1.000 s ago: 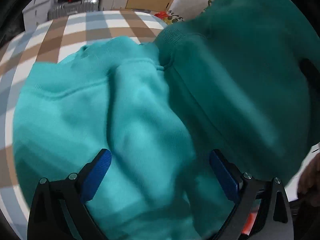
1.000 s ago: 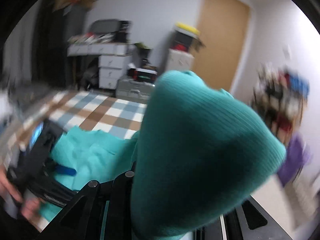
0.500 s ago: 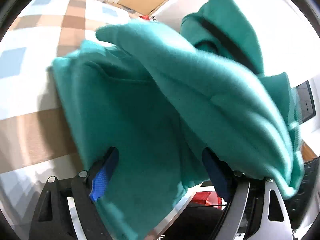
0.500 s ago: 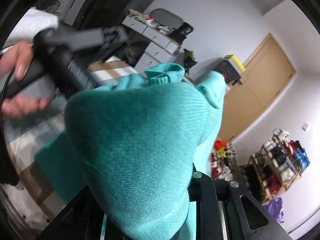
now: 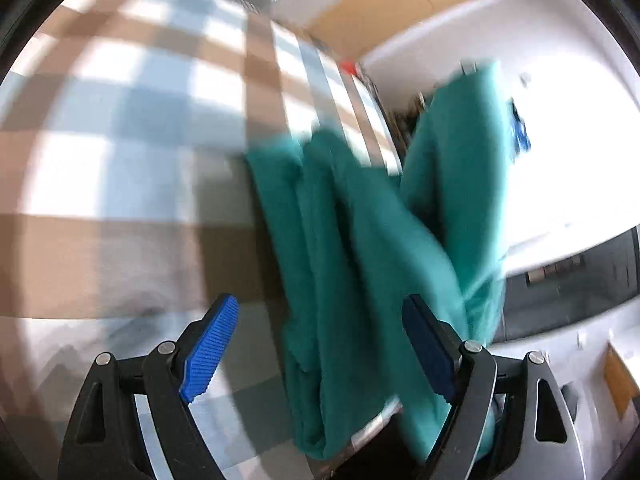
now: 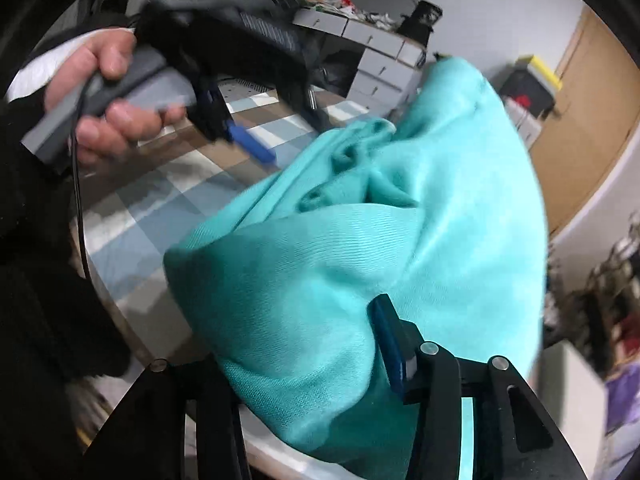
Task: Fold large clothes
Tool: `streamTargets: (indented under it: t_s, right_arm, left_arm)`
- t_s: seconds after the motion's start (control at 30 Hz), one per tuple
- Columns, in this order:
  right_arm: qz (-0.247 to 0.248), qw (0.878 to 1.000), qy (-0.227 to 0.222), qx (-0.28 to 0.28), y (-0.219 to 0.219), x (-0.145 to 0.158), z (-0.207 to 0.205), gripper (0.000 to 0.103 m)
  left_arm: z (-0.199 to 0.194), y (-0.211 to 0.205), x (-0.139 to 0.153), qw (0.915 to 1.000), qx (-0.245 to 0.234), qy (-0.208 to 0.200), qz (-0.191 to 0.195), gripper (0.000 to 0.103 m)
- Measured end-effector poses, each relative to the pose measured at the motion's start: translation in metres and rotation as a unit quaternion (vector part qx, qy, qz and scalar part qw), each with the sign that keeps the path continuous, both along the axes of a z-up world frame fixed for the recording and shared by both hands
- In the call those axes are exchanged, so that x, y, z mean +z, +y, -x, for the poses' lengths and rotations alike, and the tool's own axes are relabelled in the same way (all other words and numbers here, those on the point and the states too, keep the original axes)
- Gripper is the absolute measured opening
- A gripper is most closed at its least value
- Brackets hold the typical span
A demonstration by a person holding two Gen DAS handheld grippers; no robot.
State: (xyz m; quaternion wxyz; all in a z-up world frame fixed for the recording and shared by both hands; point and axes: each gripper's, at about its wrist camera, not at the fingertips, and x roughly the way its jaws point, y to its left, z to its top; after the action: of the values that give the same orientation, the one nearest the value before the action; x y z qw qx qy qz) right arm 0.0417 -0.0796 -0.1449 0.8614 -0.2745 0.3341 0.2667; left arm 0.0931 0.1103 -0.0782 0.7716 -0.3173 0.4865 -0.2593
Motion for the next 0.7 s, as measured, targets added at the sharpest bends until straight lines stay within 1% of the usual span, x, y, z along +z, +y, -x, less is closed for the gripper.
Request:
streamTargets:
  t_s: [0.07, 0.1, 0.13, 0.17, 0.2, 0.23, 0.27, 0.3, 0.33, 0.37, 0.4, 0.43, 0.47, 0.5, 0.53, 0.57, 0.63, 0.7]
  right_arm:
    - [-0.025, 0.999, 0.028, -0.009, -0.003, -0.006, -0.007, 0.048]
    - [-0.04, 0.999, 0.032, -0.013, -0.004, -0.008, -0.008, 0.048]
    - [-0.051, 0.998, 0.032, -0.02, -0.006, -0.009, -0.008, 0.048]
    - [-0.061, 0.997, 0.034, -0.026, -0.009, -0.01, -0.01, 0.048]
    - [-0.08, 0.995, 0.041, -0.034, -0.013, -0.009, -0.012, 0.048]
    - [-0.102, 0.993, 0.051, -0.039, -0.018, -0.008, -0.015, 0.048]
    - [-0.117, 0.99, 0.061, -0.043, -0.019, -0.007, -0.016, 0.048]
    - [-0.129, 0.988, 0.069, -0.047, -0.022, -0.007, -0.019, 0.048]
    - [-0.134, 0.987, 0.073, -0.048, -0.021, -0.006, -0.017, 0.048]
    - [-0.131, 0.988, 0.07, -0.045, -0.021, -0.006, -0.016, 0.048]
    - [-0.13, 0.988, 0.067, -0.044, -0.022, -0.006, -0.015, 0.048]
    - [-0.136, 0.987, 0.067, -0.045, -0.024, -0.007, -0.014, 0.048]
    - [-0.14, 0.987, 0.069, -0.045, -0.02, -0.003, -0.013, 0.048]
    - [-0.15, 0.985, 0.077, -0.045, -0.022, -0.001, -0.014, 0.048]
    - [-0.168, 0.981, 0.087, -0.045, -0.028, 0.002, -0.014, 0.05]
    - [-0.182, 0.978, 0.095, -0.041, -0.035, 0.003, -0.013, 0.056]
    - [-0.214, 0.97, 0.116, -0.026, -0.049, 0.01, -0.009, 0.06]
    - [-0.264, 0.952, 0.155, -0.012, -0.071, 0.019, -0.007, 0.063]
  left_arm:
    - [0.01, 0.021, 0.023, 0.9979, 0.03, -0.026, 0.051, 0.08]
    - [0.014, 0.025, 0.042, 0.9954, 0.044, -0.046, 0.072, 0.082]
    - [0.016, 0.021, 0.062, 0.9929, 0.045, -0.075, 0.081, 0.082]
    - [0.017, 0.01, 0.073, 0.9922, 0.036, -0.091, 0.077, 0.082]
    - [0.011, -0.013, 0.089, 0.9926, 0.004, -0.106, 0.06, 0.082]
    - [0.013, -0.013, 0.093, 0.9929, -0.019, -0.105, 0.053, 0.082]
    - [0.003, -0.033, 0.097, 0.993, -0.055, -0.096, 0.042, 0.082]
    - [-0.007, -0.057, 0.098, 0.9925, -0.091, -0.076, 0.03, 0.082]
    - [-0.016, -0.07, 0.095, 0.992, -0.111, -0.058, 0.02, 0.082]
    - [-0.033, -0.087, 0.091, 0.9907, -0.129, -0.043, 0.008, 0.082]
    - [-0.038, -0.102, 0.088, 0.9902, -0.135, -0.03, -0.017, 0.082]
    - [-0.044, -0.112, 0.081, 0.9895, -0.134, -0.012, -0.052, 0.082]
    - [-0.055, -0.123, 0.069, 0.9883, -0.128, 0.016, -0.082, 0.082]
    - [-0.062, -0.123, 0.06, 0.9871, -0.127, 0.031, -0.092, 0.082]
    - [-0.068, -0.126, 0.05, 0.9852, -0.13, 0.045, -0.103, 0.082]
    - [-0.063, -0.122, 0.048, 0.9848, -0.128, 0.048, -0.107, 0.082]
    - [-0.057, -0.128, 0.047, 0.9813, -0.142, 0.032, -0.126, 0.082]
    - [-0.057, -0.135, 0.043, 0.9755, -0.145, 0.019, -0.165, 0.082]
